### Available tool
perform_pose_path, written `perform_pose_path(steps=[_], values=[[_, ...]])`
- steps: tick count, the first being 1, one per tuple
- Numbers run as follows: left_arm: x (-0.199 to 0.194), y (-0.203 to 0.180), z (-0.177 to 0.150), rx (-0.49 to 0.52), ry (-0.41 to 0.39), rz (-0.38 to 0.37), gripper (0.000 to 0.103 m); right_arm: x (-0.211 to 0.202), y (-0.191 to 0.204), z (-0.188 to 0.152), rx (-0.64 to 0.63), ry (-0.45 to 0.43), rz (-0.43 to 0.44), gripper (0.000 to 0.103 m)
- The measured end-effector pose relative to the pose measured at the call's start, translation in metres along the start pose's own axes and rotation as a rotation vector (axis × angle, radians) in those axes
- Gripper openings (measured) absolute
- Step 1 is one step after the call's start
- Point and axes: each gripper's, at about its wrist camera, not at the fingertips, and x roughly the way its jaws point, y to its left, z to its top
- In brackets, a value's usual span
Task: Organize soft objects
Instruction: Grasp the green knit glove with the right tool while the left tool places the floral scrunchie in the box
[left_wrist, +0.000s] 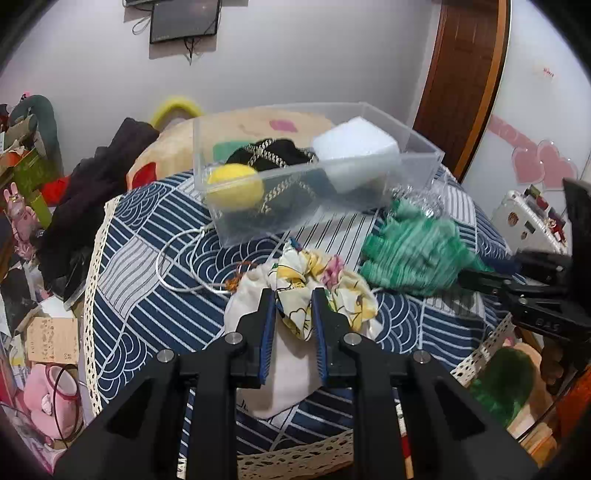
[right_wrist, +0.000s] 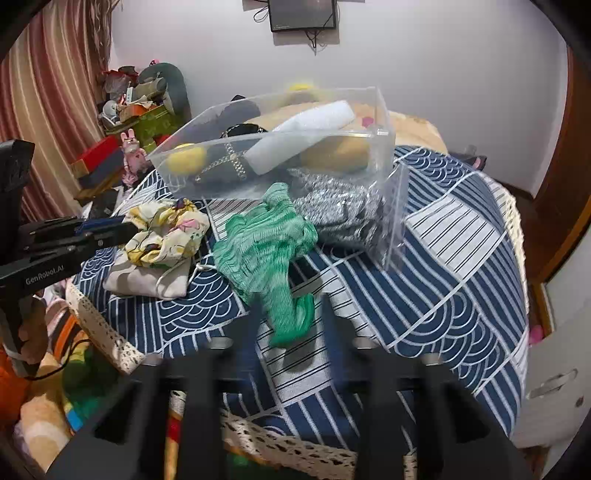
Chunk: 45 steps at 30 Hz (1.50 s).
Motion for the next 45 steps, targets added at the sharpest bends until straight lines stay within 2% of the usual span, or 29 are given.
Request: perform_pose_path(steps=[1, 2, 4, 7, 11, 16, 18, 20, 21, 22, 25, 27, 30, 32, 38, 39, 40, 41, 45], values=[[0.001, 0.001, 0.001, -0.003, 0.005, 0.005, 0.029, -0.001, 0.001, 0.002, -0.008, -0.011, -0.007, 0.061], [0.001, 0.003, 0.002, -0.010, 0.011, 0.011, 0.044, -0.004, 0.002, 0.004, -0.018, -0.039, -0.016, 0.065], [-0.004, 0.007, 0.005, -0.029, -0.014, 0.020, 0.060, -0.006, 0.004, 0.008, -0.034, -0.062, -0.014, 0.065], [-0.012, 0.008, 0.013, -0.033, -0.044, 0.011, 0.067, 0.002, 0.011, 0.019, -0.061, -0.073, 0.000, 0.067], [-0.010, -0.001, 0.021, -0.003, -0.053, -0.004, 0.081, 0.030, 0.017, 0.028, -0.069, -0.025, 0.025, 0.068], [0.013, -0.009, 0.020, 0.023, 0.009, -0.013, 0.083, 0.055, 0.019, 0.023, -0.042, 0.051, 0.047, 0.068], [0.023, -0.010, 0.018, 0.025, 0.035, -0.011, 0.083, 0.058, 0.019, 0.020, -0.037, 0.051, 0.043, 0.062], [0.031, -0.009, 0.015, 0.020, 0.046, 0.000, 0.083, 0.054, 0.020, 0.019, -0.047, 0.038, 0.039, 0.034], [0.034, -0.009, 0.014, 0.018, 0.045, 0.000, 0.083, 0.053, 0.021, 0.018, -0.048, 0.038, 0.055, 0.027], [0.036, -0.008, 0.013, 0.014, 0.044, -0.001, 0.083, 0.051, 0.022, 0.017, -0.050, 0.037, 0.063, 0.015], [0.037, -0.012, 0.009, 0.040, 0.028, 0.014, 0.083, 0.045, 0.023, 0.015, -0.064, 0.013, 0.045, 0.010], [0.034, -0.018, 0.006, 0.074, 0.010, 0.027, 0.081, 0.039, 0.022, 0.014, -0.053, -0.003, 0.055, 0.009], [0.031, -0.024, 0.004, 0.111, -0.016, 0.045, 0.068, 0.028, 0.021, 0.015, -0.038, -0.033, 0.062, 0.009], [0.032, -0.026, 0.004, 0.122, 0.001, 0.038, 0.051, 0.020, 0.018, 0.018, -0.026, -0.054, 0.071, 0.009], [0.025, -0.016, 0.011, 0.060, 0.010, 0.004, 0.027, 0.003, 0.015, 0.023, -0.008, -0.102, 0.087, 0.009], [0.023, -0.014, 0.013, 0.049, 0.007, -0.004, 0.026, 0.001, 0.016, 0.023, -0.008, -0.109, 0.086, 0.009], [0.020, -0.012, 0.014, 0.038, 0.003, -0.012, 0.020, -0.001, 0.017, 0.025, -0.010, -0.118, 0.090, 0.009], [0.017, -0.012, 0.015, 0.032, -0.004, -0.015, 0.010, -0.003, 0.017, 0.026, -0.012, -0.124, 0.091, 0.009], [0.001, -0.014, 0.020, 0.043, -0.049, -0.008, 0.009, -0.011, 0.019, 0.032, -0.017, -0.158, 0.093, 0.009]])
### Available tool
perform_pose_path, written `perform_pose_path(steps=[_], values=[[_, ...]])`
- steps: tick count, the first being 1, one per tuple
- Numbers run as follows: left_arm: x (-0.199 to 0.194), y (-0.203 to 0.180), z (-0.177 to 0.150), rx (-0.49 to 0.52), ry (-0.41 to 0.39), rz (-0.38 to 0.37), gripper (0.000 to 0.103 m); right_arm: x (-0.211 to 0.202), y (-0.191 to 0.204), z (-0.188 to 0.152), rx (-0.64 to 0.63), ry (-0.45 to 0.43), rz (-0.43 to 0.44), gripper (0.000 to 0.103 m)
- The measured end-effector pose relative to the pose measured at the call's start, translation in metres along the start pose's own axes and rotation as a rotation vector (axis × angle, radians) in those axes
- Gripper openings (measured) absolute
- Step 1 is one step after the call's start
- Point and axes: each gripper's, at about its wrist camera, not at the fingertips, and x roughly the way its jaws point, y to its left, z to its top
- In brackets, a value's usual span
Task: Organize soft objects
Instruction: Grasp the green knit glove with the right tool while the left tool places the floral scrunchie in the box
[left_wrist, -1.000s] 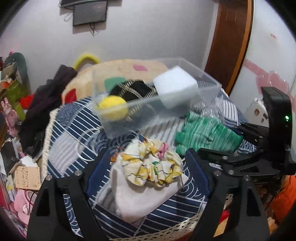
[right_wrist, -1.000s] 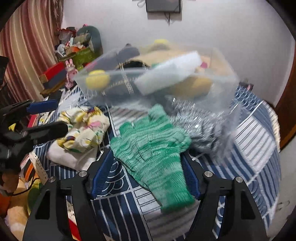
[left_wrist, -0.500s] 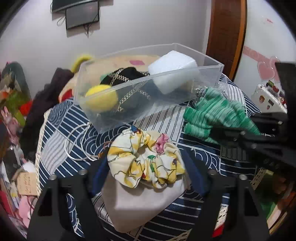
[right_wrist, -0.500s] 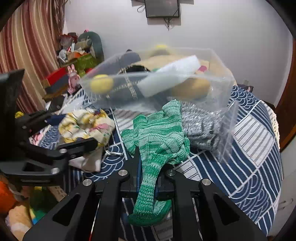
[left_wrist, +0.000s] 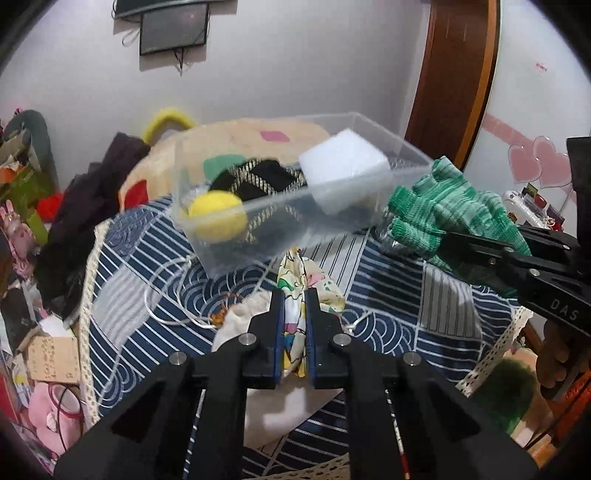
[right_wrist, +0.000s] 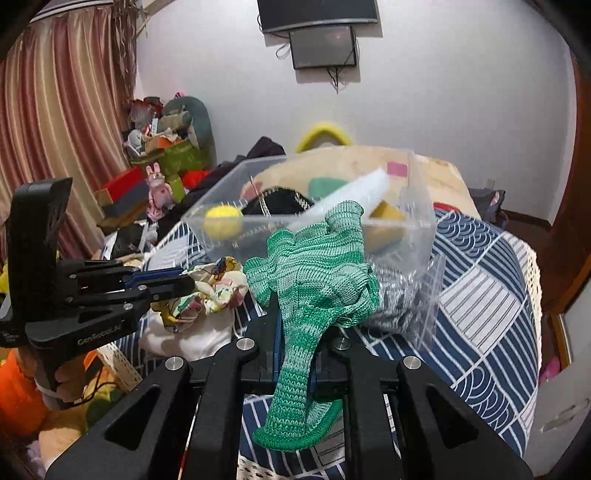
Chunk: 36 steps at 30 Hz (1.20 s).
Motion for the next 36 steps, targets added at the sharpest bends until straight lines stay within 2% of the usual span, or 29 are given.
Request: perform_pose_path(steps=[10, 18, 24, 32, 36], values=[[-0.029, 0.002, 0.022, -0.023, -0.087, -0.012, 0.009, -0.008, 0.000, 0.022, 0.000, -0.085, 0.004, 0.009], [-0.037, 0.017, 0.049, -0.051, -0.154, 0.032, 0.009, 0.011, 0.009, 0.051, -0.015, -0.134, 0.006, 0.010], [-0.015, 0.034, 0.066, -0.082, -0.151, 0.084, 0.009, 0.041, 0.012, 0.065, -0.007, -0.108, 0.022, 0.010], [0.020, 0.048, 0.080, -0.128, -0.130, 0.068, 0.009, 0.077, 0.010, 0.067, 0.009, -0.031, 0.033, 0.010], [0.034, 0.047, 0.078, -0.129, -0.119, 0.057, 0.009, 0.083, 0.008, 0.067, -0.004, -0.016, 0.004, 0.010]])
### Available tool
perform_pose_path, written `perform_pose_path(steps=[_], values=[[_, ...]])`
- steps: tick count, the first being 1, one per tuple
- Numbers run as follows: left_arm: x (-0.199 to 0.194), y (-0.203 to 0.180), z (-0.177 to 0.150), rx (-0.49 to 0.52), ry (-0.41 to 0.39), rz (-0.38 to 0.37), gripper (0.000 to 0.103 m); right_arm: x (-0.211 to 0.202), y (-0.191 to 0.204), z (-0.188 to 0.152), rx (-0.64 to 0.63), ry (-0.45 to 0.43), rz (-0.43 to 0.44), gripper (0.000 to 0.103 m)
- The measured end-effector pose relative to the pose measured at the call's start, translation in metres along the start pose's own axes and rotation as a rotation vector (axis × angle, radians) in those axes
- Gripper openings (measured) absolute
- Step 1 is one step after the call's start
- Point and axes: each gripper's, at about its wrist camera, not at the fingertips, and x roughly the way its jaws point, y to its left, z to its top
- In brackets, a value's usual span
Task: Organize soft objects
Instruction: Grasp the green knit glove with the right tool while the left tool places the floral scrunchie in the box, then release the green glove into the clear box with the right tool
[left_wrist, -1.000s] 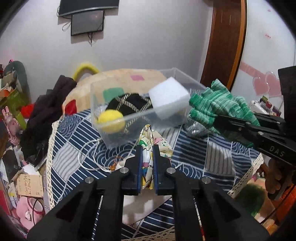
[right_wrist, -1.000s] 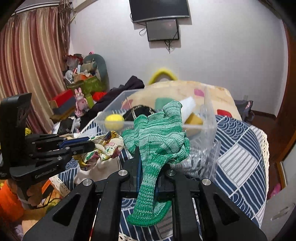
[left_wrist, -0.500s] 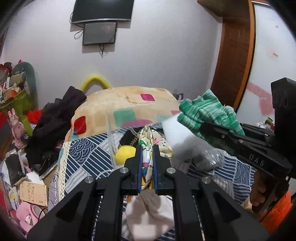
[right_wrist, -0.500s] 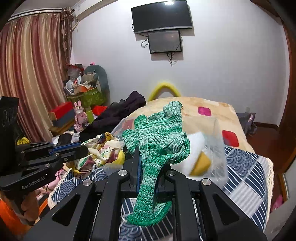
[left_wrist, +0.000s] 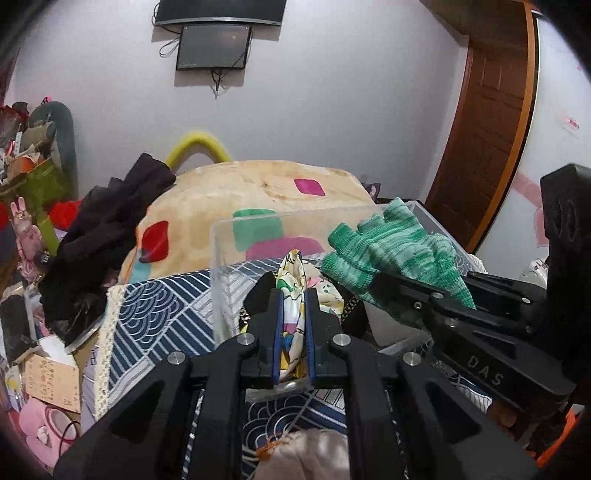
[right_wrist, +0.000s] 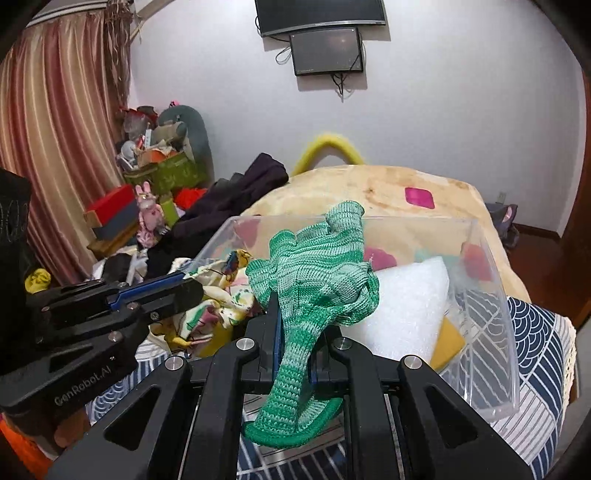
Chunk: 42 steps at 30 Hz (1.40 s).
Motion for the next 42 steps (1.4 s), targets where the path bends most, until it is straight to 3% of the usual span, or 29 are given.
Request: perform_pose_path(steps=[1, 3, 7, 10, 14, 17, 21, 23, 26, 30, 34, 37, 42], values=[[0.003, -0.001, -0.001, 0.009, 0.003, 0.004, 0.009, 0.000, 0.000, 0.000, -0.008, 0.000, -0.008, 0.010], [0.007, -0.004, -0.003, 0.031, 0.006, 0.026, 0.020, 0.000, 0.001, 0.001, -0.026, 0.004, -0.028, 0.012], [-0.001, -0.009, -0.008, 0.051, -0.019, 0.032, 0.034, -0.006, -0.002, -0.002, -0.037, -0.003, -0.066, 0.044], [-0.009, -0.007, -0.006, 0.046, -0.039, 0.028, 0.055, -0.016, -0.014, 0.000, 0.002, -0.025, -0.079, 0.062], [-0.026, -0.008, -0.004, 0.060, -0.060, 0.022, 0.060, -0.032, -0.021, 0.001, 0.014, -0.051, -0.096, 0.067], [-0.039, -0.013, -0.007, 0.090, -0.072, 0.040, 0.075, -0.047, -0.019, 0.000, 0.000, -0.085, -0.127, 0.081], [-0.056, -0.014, -0.016, 0.094, -0.083, 0.047, 0.096, -0.069, -0.017, -0.005, -0.023, -0.125, -0.142, 0.089], [-0.062, -0.014, -0.022, 0.094, -0.074, 0.044, 0.098, -0.076, -0.017, -0.010, -0.027, -0.132, -0.149, 0.098], [-0.066, -0.015, -0.036, 0.103, -0.036, 0.053, 0.099, -0.085, -0.020, -0.020, -0.031, -0.135, -0.165, 0.102], [-0.060, -0.010, -0.060, 0.068, 0.055, 0.024, 0.100, -0.085, -0.032, -0.033, -0.024, -0.103, -0.199, 0.103], [-0.046, -0.005, -0.084, 0.025, 0.144, 0.002, 0.100, -0.065, -0.050, -0.044, 0.023, -0.011, -0.235, 0.103], [-0.033, -0.002, -0.096, 0.002, 0.194, 0.018, 0.100, -0.047, -0.066, -0.050, 0.111, 0.070, -0.215, 0.103], [-0.016, -0.004, -0.109, -0.031, 0.271, -0.035, 0.100, -0.026, -0.076, -0.053, 0.177, 0.140, -0.173, 0.103]])
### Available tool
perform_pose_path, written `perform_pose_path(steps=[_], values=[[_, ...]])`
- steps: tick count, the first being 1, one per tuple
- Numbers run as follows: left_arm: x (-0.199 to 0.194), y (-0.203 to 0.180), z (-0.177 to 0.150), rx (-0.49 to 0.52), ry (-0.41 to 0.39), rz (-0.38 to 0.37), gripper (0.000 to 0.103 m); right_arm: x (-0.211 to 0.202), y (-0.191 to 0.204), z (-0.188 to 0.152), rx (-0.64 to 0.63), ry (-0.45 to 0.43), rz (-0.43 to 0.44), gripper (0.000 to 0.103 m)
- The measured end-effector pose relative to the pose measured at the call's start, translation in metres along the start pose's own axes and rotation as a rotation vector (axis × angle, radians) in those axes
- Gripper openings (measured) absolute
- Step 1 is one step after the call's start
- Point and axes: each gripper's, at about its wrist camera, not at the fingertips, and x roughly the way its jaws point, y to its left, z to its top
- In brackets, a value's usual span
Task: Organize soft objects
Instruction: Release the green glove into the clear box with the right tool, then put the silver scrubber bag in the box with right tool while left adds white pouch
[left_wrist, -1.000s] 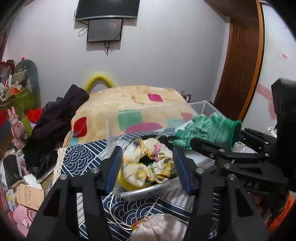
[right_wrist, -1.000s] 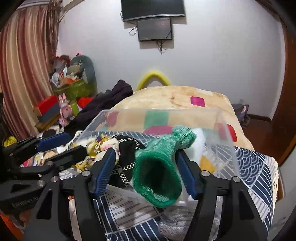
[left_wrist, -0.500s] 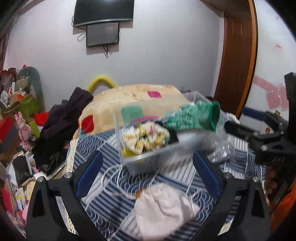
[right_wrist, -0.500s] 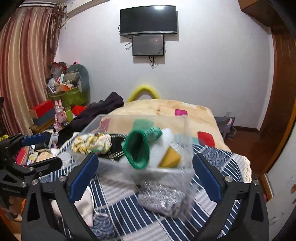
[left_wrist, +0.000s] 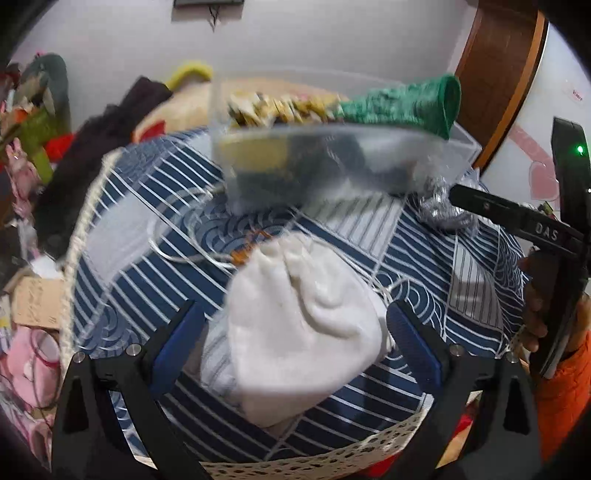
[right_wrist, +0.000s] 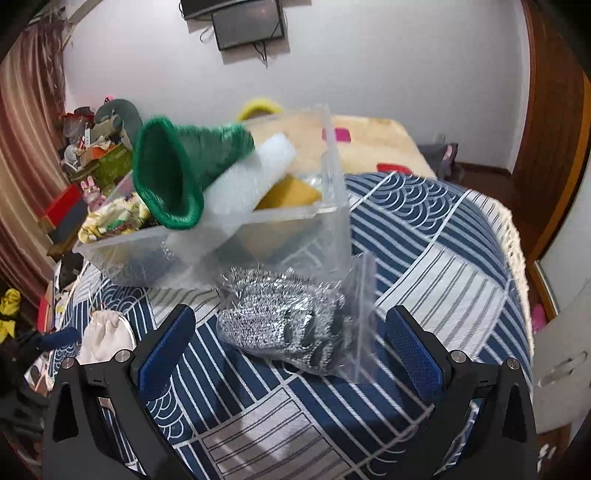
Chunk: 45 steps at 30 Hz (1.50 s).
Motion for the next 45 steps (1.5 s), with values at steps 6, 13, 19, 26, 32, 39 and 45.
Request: perform_pose_path(steps=[6, 13, 19, 26, 32, 39, 45], values=[[0.022, -0.022, -0.007, 0.073, 0.032, 0.032, 0.100, 0.022, 0.014, 0.000, -0.043, 0.096, -0.046, 0.103], [0.018, -0.023, -0.016, 0.066, -0.026, 0.027, 0.084, 0.020, 0.012, -0.002, -0.051, 0.082, -0.064, 0.092], [0.008, -0.029, -0.023, 0.111, -0.030, 0.004, 0.044, 0.010, 0.013, -0.016, -0.108, 0.058, -0.097, 0.063], [-0.001, -0.037, -0.022, 0.116, -0.035, -0.016, 0.028, -0.008, 0.001, -0.024, -0.071, 0.037, -0.045, 0.044], [-0.020, -0.023, -0.011, 0.084, -0.088, 0.001, 0.028, -0.028, -0.010, -0.026, -0.056, -0.012, -0.009, 0.042], [-0.060, -0.017, 0.013, 0.059, -0.198, -0.007, 0.028, -0.057, 0.005, -0.012, -0.084, -0.122, 0.030, 0.043], [-0.087, -0.021, 0.039, 0.060, -0.298, -0.011, 0.029, -0.074, 0.025, 0.010, -0.124, -0.241, 0.064, 0.043]])
